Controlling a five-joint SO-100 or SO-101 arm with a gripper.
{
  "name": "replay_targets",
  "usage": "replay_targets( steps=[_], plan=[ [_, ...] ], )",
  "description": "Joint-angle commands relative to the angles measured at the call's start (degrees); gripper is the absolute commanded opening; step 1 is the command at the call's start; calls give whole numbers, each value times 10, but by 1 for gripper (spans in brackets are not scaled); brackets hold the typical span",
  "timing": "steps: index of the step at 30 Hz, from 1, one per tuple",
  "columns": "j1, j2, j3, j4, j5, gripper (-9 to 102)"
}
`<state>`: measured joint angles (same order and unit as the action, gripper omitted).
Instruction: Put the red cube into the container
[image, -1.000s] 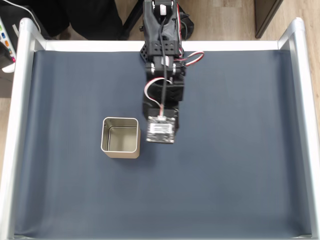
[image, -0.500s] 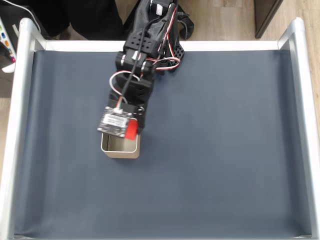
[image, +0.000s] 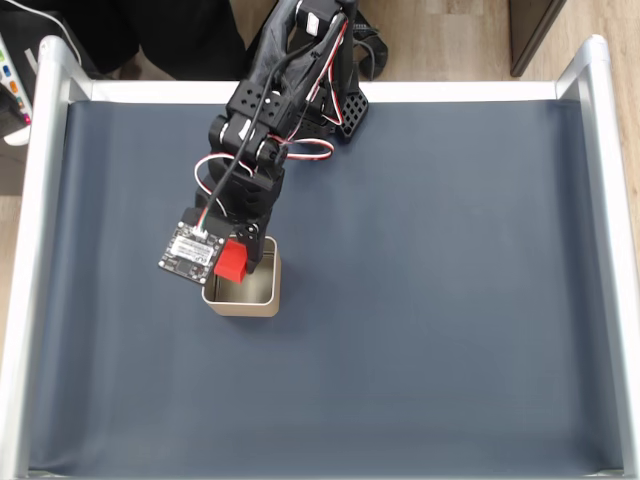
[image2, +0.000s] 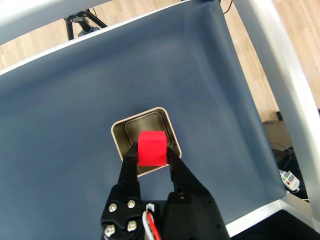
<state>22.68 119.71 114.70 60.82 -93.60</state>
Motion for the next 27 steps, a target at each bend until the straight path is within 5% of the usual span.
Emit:
replay_targets(
  steps=[1, 27],
  plan=[
    [-8, 11, 8, -25, 18, 0],
    [-22, 11, 75, -108, 50, 12]
  ],
)
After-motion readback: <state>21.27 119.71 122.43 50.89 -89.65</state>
